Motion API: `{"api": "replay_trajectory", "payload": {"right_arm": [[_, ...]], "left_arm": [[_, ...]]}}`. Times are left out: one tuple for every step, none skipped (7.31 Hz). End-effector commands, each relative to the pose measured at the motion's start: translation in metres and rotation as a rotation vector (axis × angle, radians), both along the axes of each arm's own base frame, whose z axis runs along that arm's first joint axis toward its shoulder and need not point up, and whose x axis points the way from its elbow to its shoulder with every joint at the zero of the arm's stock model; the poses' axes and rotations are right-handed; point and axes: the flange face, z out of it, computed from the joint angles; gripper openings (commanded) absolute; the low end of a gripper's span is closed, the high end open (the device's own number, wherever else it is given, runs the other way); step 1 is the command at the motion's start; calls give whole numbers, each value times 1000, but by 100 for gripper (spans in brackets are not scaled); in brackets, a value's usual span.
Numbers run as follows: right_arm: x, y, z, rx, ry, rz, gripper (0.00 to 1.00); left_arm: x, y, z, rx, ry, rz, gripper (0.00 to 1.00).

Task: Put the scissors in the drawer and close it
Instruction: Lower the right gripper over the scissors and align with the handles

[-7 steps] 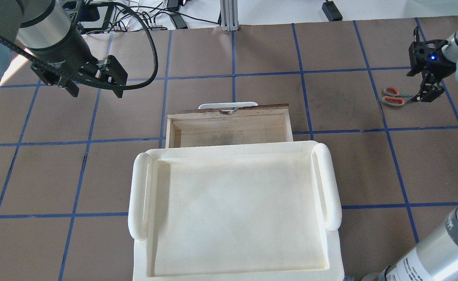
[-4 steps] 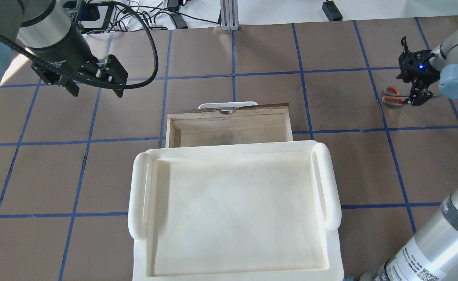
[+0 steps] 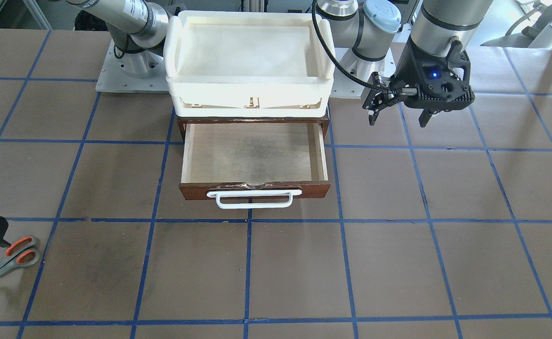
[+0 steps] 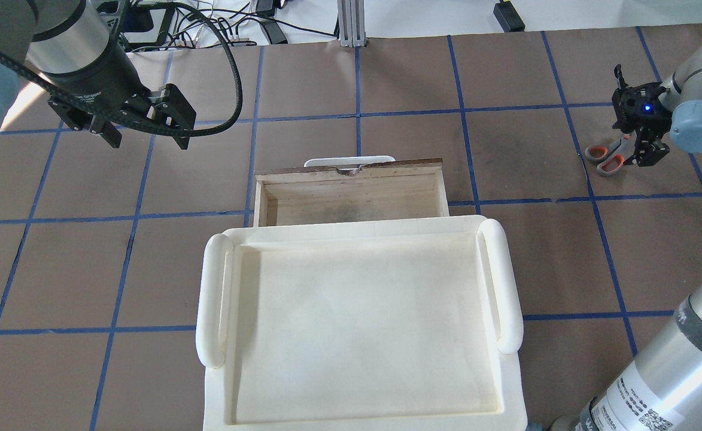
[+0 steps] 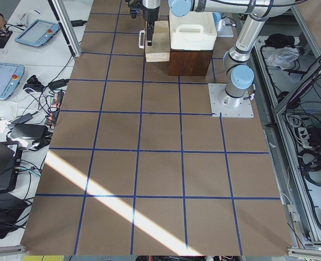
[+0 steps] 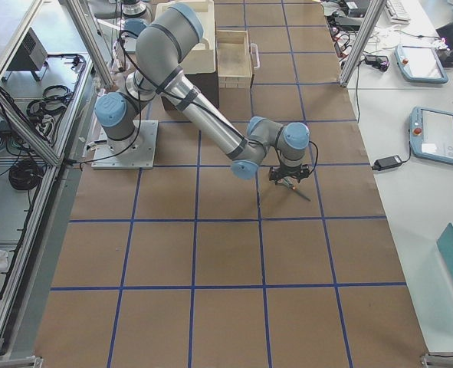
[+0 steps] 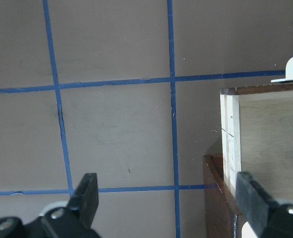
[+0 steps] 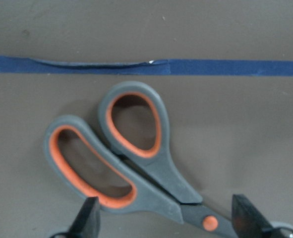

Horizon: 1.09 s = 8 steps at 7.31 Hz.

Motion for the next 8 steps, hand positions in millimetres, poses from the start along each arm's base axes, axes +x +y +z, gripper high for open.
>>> {"api": "replay_trajectory", "payload": {"right_arm": [[1, 4, 11, 37, -5, 2, 93], [1, 3, 9, 36, -14, 4, 93], [1, 2, 4, 34, -17, 7, 93], [-3, -4, 14, 8, 9, 119, 92], [-7, -13, 26, -22, 44, 307, 90], [-6, -14, 28, -36, 46, 387, 89], [5, -16, 21, -98, -23, 562, 89], [9, -12, 14, -111, -32, 658, 90]], "left_arm": [[0, 0, 0, 0, 0, 0, 100], [0, 0, 0, 0, 0, 0, 100], [0, 0, 0, 0, 0, 0, 100], [0, 0, 0, 0, 0, 0, 100], [0, 0, 0, 0, 0, 0, 100], [0, 0, 0, 0, 0, 0, 100], [0, 0, 0, 0, 0, 0, 100], [0, 0, 0, 0, 0, 0, 100]]}}
